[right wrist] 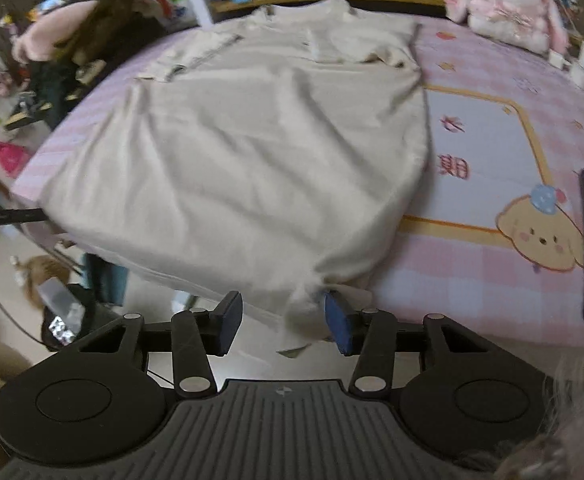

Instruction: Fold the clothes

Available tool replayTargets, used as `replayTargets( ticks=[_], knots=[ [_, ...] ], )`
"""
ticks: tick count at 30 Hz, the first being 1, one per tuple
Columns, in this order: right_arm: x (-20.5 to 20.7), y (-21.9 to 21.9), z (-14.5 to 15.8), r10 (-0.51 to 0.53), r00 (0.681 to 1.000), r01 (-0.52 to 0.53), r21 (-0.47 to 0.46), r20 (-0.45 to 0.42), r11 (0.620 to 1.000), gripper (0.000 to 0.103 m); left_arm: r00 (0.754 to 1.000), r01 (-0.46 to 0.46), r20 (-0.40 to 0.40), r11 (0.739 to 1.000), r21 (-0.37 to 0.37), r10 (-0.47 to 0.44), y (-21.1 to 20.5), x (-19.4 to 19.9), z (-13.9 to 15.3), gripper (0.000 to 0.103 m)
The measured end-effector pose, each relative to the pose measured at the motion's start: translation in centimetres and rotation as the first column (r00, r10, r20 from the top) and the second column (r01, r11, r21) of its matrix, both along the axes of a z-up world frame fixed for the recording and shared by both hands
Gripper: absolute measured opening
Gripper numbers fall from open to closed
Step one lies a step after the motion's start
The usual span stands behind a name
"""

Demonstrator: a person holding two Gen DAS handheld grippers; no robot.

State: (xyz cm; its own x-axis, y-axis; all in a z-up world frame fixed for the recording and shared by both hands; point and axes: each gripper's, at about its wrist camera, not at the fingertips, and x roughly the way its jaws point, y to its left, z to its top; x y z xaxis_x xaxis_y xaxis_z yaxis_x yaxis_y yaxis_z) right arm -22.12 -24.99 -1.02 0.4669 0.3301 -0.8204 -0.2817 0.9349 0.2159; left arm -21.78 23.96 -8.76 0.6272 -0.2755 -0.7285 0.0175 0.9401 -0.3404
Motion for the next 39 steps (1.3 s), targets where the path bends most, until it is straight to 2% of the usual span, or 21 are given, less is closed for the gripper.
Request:
replayTargets(
  ticks=[4, 7, 9, 12, 15, 17, 19, 21, 26, 30, 31, 33, 35, 37, 39],
  knots=[
    [-0.3, -0.2, 0.1, -0.012, 1.000, 0.015, -0.119, 0.026, 0.993, 0.046, 1.000, -0.001, -0.001, 1.000, -0.007, 0.001, 0.3, 0.0, 0.0, 0.011],
    [-0.3, -0.4, 0.7, 0.029, 0.997, -0.019, -0.153, 0.066, 0.988, 0.057, 1.000, 0.001, -0.004, 1.000, -0.009, -0.001, 0.2, 0.2, -0.1, 0.011],
    [0.3, 0.1, 0.8, 0.091, 0.993, -0.078, -0.174, 0.068, 0.982, 0.057, 1.000, 0.006, -0.008, 1.000, -0.008, -0.006, 0.1, 0.3, -0.2, 0.011],
    [1.6, 1.0, 0.1, 0.177, 0.984, -0.170, -0.172, 0.024, 0.970, 0.053, 1.000, 0.004, -0.008, 1.000, -0.014, -0.004, 0.2, 0.2, -0.3, 0.011],
    [2.0, 1.6, -0.5, 0.217, 0.973, -0.226, -0.146, -0.075, 0.963, 0.046, 1.000, -0.001, -0.002, 1.000, -0.018, 0.001, 0.3, 0.1, -0.2, 0.011],
    [1.5, 1.5, -0.4, 0.268, 0.950, -0.286, -0.105, -0.159, 0.953, 0.044, 1.000, -0.005, 0.002, 1.000, -0.020, 0.005, 0.4, 0.0, -0.1, 0.011],
    [0.7, 1.1, 0.0, 0.307, 0.934, -0.325, -0.082, -0.181, 0.942, 0.044, 1.000, -0.011, 0.006, 1.000, -0.024, 0.011, 0.5, -0.1, 0.0, 0.011],
    [0.3, 0.3, 0.6, 0.289, 0.940, -0.308, -0.087, -0.182, 0.947, 0.043, 1.000, -0.013, 0.009, 1.000, -0.027, 0.013, 0.6, -0.1, 0.1, 0.011],
    [0.8, -1.2, 0.4, 0.172, 0.973, -0.198, -0.176, -0.155, 0.964, 0.044, 1.000, -0.012, 0.011, 1.000, -0.026, 0.012, 0.8, -0.2, 0.2, 0.012],
    [1.2, -1.5, -0.2, 0.158, 0.977, -0.179, -0.145, -0.144, 0.973, 0.048, 1.000, -0.015, 0.009, 1.000, -0.023, 0.015, 1.0, -0.2, 0.3, 0.014],
    [1.3, -1.5, -0.5, 0.154, 0.977, -0.175, -0.142, -0.144, 0.974, 0.047, 1.000, -0.015, 0.009, 1.000, -0.022, 0.015, 1.0, -0.2, 0.3, 0.014],
    [1.5, -1.9, -1.2, 0.125, 0.982, -0.147, -0.153, -0.144, 0.977, 0.037, 1.000, -0.016, 0.007, 1.000, -0.018, 0.016, 1.1, -0.2, 0.3, 0.014],
    [1.6, -2.4, -1.6, 0.083, 0.984, -0.108, -0.159, -0.155, 0.981, 0.014, 1.000, -0.016, 0.008, 1.000, -0.012, 0.016, 1.1, -0.3, 0.3, 0.014],
    [1.6, -3.0, -2.0, 0.038, 0.986, -0.065, -0.165, -0.163, 0.984, 0.007, 1.000, -0.006, 0.024, 1.000, -0.003, 0.007, 0.8, -0.5, 0.7, 0.010],
    [1.6, -4.3, -1.5, -0.059, 0.984, 0.036, -0.135, -0.166, 0.990, 0.006, 0.999, 0.012, 0.040, 1.000, 0.004, -0.012, 0.4, -0.8, 1.0, 0.010]
  ],
)
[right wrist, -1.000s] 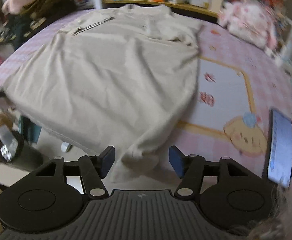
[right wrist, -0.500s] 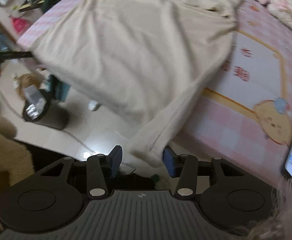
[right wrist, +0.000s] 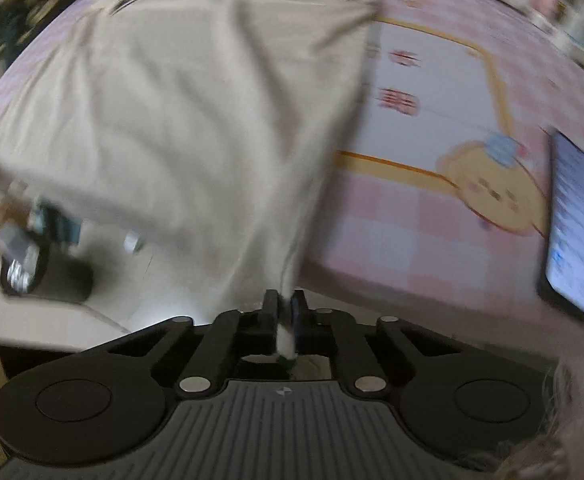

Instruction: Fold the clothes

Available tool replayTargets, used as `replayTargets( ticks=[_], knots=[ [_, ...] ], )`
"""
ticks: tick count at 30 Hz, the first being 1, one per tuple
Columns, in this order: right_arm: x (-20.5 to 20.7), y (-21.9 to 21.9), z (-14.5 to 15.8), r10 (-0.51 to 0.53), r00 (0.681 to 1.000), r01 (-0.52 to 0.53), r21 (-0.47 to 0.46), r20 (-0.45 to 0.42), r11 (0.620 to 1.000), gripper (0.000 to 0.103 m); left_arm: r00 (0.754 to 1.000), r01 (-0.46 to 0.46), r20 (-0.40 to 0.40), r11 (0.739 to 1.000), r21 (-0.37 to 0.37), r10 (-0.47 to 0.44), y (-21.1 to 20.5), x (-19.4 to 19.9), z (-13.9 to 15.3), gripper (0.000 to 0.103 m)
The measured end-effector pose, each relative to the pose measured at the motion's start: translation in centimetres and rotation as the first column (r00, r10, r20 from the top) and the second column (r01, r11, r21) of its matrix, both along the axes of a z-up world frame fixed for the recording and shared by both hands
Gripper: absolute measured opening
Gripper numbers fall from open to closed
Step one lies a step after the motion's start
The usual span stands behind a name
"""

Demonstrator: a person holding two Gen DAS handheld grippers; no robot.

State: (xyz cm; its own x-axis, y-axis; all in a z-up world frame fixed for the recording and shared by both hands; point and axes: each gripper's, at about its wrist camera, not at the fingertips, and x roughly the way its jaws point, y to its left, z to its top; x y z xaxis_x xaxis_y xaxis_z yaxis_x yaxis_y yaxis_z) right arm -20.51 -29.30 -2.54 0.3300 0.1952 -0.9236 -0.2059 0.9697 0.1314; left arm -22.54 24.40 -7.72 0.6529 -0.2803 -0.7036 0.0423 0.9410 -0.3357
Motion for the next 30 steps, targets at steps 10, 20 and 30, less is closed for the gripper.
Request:
replayTargets(
  ticks=[10, 20, 30],
  knots=[
    [-0.2, -2.0, -0.5, -0.129, 0.992, 0.129, 0.123, -0.005, 0.984, 0.021, 0.998, 0.039, -0.058, 0.999, 0.025, -0.037, 0.9, 1.2, -0.8, 0.025],
    [1.1, -0.9, -2.4, -0.059, 0.998, 0.058, 0.103, 0.007, 0.993, 0.030, 0.992, 0.077, -0.103, 0.997, -0.001, -0.076, 0.8, 2.2, -2.1, 0.025],
    [0.0, -1.7, -1.7, -0.084, 0.996, 0.084, 0.132, -0.001, 0.988, 0.004, 0.992, 0.082, -0.101, 0.997, 0.012, -0.080, 0.9, 0.8, -1.0, 0.007]
  ],
)
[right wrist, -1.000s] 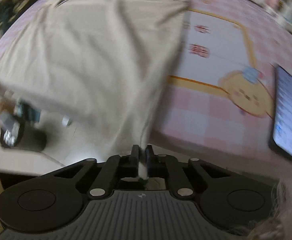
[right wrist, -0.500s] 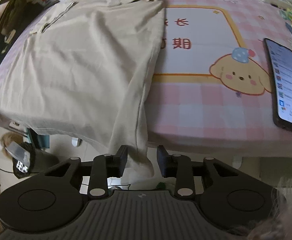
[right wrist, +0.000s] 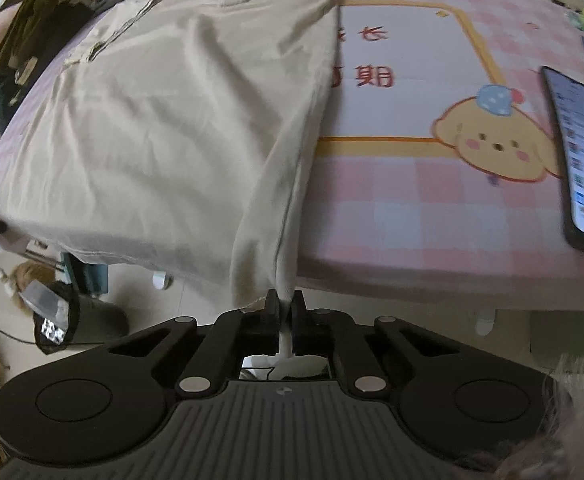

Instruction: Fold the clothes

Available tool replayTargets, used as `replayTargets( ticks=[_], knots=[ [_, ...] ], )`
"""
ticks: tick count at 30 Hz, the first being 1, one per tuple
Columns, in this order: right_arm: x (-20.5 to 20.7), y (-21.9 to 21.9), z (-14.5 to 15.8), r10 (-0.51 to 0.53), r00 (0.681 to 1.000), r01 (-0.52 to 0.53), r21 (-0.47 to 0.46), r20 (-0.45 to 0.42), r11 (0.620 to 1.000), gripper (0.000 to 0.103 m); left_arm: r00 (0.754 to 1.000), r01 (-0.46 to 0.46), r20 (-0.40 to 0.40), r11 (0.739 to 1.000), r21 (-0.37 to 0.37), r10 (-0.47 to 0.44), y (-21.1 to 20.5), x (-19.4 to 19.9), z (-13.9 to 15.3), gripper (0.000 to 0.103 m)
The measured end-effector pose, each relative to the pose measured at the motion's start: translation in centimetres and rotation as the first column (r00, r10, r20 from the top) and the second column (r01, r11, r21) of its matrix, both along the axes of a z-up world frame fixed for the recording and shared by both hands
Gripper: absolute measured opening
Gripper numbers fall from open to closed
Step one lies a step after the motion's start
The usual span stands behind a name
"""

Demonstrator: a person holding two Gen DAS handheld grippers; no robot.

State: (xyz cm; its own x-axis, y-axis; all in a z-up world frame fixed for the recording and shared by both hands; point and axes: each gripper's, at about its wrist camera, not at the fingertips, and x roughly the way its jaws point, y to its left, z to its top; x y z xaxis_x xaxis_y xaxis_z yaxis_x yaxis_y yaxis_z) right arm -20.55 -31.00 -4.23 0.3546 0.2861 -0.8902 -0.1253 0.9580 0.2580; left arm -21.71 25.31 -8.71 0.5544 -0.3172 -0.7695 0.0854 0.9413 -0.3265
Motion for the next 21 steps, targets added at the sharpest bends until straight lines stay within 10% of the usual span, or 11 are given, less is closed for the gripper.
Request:
replayTargets(
  ticks=[21],
  knots=[
    [-5.3, -1.3, 0.5, -0.303, 0.952, 0.306, 0.149, -0.039, 0.940, 0.004, 0.998, 0.054, 0.017, 0.991, -0.119, -0.052, 2.1, -3.8, 2.9, 0.006]
  ],
)
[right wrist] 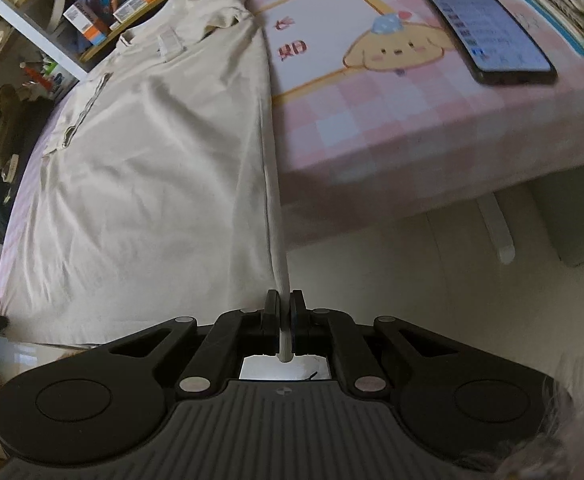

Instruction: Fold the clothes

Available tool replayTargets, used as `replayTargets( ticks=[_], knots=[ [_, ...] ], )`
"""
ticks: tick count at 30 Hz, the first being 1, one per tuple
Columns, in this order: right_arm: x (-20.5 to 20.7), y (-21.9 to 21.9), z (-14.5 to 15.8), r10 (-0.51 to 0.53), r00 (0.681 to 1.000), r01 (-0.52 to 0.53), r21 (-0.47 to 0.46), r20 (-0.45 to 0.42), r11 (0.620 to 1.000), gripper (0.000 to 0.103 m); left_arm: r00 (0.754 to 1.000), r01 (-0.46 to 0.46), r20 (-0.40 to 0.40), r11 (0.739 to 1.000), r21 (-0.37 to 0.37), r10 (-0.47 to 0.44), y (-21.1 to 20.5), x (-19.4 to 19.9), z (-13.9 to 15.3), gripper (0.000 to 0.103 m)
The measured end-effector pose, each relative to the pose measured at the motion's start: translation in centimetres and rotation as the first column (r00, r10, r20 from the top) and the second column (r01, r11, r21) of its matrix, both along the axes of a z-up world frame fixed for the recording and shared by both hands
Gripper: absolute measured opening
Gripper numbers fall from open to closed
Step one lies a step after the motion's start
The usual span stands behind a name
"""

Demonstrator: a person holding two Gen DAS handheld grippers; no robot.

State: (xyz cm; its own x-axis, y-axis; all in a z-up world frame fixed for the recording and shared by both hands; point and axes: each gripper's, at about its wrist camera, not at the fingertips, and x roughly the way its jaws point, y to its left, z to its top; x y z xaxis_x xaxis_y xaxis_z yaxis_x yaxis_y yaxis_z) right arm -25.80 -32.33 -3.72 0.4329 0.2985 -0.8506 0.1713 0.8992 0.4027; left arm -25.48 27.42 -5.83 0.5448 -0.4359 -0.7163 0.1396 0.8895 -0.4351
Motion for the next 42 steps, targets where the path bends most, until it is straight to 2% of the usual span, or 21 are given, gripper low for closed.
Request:
replayTargets(
  ticks=[13, 16, 19, 23, 26, 27, 28, 31, 32, 33, 34, 35, 36, 38, 39, 40, 42],
  knots=[
    [-0.5, -0.4, -1.2, -0.021, 0.997, 0.020, -0.019, -0.079, 1.000, 0.004, 0.993, 0.014, -0.117, 0.999, -0.041, -0.018, 0.7, -1.1, -3.2, 0.006],
    [-0.5, -0.3, -1.7, -0.025, 0.994, 0.024, -0.012, -0.108, 1.000, 0.004, 0.992, 0.007, -0.123, 0.997, -0.083, -0.017, 0.8, -1.1, -3.3, 0.006],
    [-0.1, -0.5, -1.1, -0.063, 0.993, 0.070, 0.072, -0.097, 0.995, 0.004, 0.997, -0.015, -0.072, 0.980, -0.200, 0.001, 1.5, -0.2, -1.8, 0.006],
    [1.5, -1.6, 2.7, -0.152, 0.986, 0.129, 0.272, 0.065, 0.953, 0.004, 0.994, -0.058, 0.066, 0.921, -0.385, 0.090, 3.0, 2.5, 1.8, 0.006],
    [3.9, -2.5, 6.3, -0.230, 0.949, 0.131, 0.391, 0.216, 0.911, 0.004, 0.972, -0.076, 0.162, 0.883, -0.463, 0.169, 4.1, 5.8, 4.5, 0.006],
    [4.9, -2.8, 7.3, -0.250, 0.934, 0.127, 0.416, 0.256, 0.901, 0.004, 0.959, -0.096, 0.187, 0.864, -0.494, 0.213, 4.5, 7.1, 5.3, 0.006],
    [6.0, -3.0, 8.2, -0.272, 0.916, 0.122, 0.439, 0.295, 0.890, 0.004, 0.942, -0.127, 0.200, 0.839, -0.530, 0.269, 5.0, 8.4, 6.0, 0.002],
    [9.6, -3.7, 10.4, -0.356, 0.853, 0.123, 0.516, 0.382, 0.848, 0.004, 0.887, -0.222, 0.181, 0.734, -0.642, 0.426, 6.5, 12.3, 6.7, 0.000],
    [10.7, -3.9, 10.9, -0.385, 0.833, 0.126, 0.542, 0.398, 0.831, 0.004, 0.868, -0.245, 0.176, 0.709, -0.662, 0.465, 6.7, 13.7, 6.9, 0.000],
    [12.2, -4.0, 11.3, -0.410, 0.815, 0.131, 0.559, 0.410, 0.819, 0.004, 0.853, -0.261, 0.184, 0.705, -0.659, 0.488, 6.7, 15.2, 7.2, 0.000],
    [13.5, -4.2, 11.5, -0.428, 0.802, 0.136, 0.571, 0.416, 0.810, 0.004, 0.843, -0.272, 0.196, 0.711, -0.648, 0.501, 6.4, 16.8, 7.6, 0.000],
    [14.8, -4.4, 11.6, -0.447, 0.791, 0.143, 0.583, 0.419, 0.800, 0.004, 0.840, -0.277, 0.213, 0.732, -0.622, 0.499, 5.6, 18.3, 8.0, 0.000],
    [16.1, -4.3, 11.5, -0.461, 0.785, 0.152, 0.594, 0.414, 0.790, 0.004, 0.841, -0.284, 0.228, 0.759, -0.586, 0.491, 4.6, 19.8, 8.4, 0.000],
    [19.7, -3.9, 10.8, -0.457, 0.792, 0.169, 0.574, 0.405, 0.801, 0.004, 0.865, -0.296, 0.233, 0.827, -0.478, 0.444, 2.6, 22.6, 8.8, 0.000],
    [21.3, -3.7, 10.4, -0.452, 0.799, 0.180, 0.560, 0.397, 0.809, 0.004, 0.880, -0.287, 0.241, 0.862, -0.418, 0.410, 1.7, 23.4, 9.0, 0.000],
    [22.5, -3.3, 9.8, -0.434, 0.819, 0.194, 0.530, 0.376, 0.826, 0.004, 0.893, -0.277, 0.254, 0.899, -0.339, 0.371, 0.7, 23.8, 9.0, 0.000],
    [24.1, -2.6, 8.5, -0.378, 0.863, 0.201, 0.457, 0.337, 0.866, 0.004, 0.927, -0.239, 0.249, 0.952, -0.189, 0.282, -0.9, 24.1, 8.4, 0.000]
  ],
)
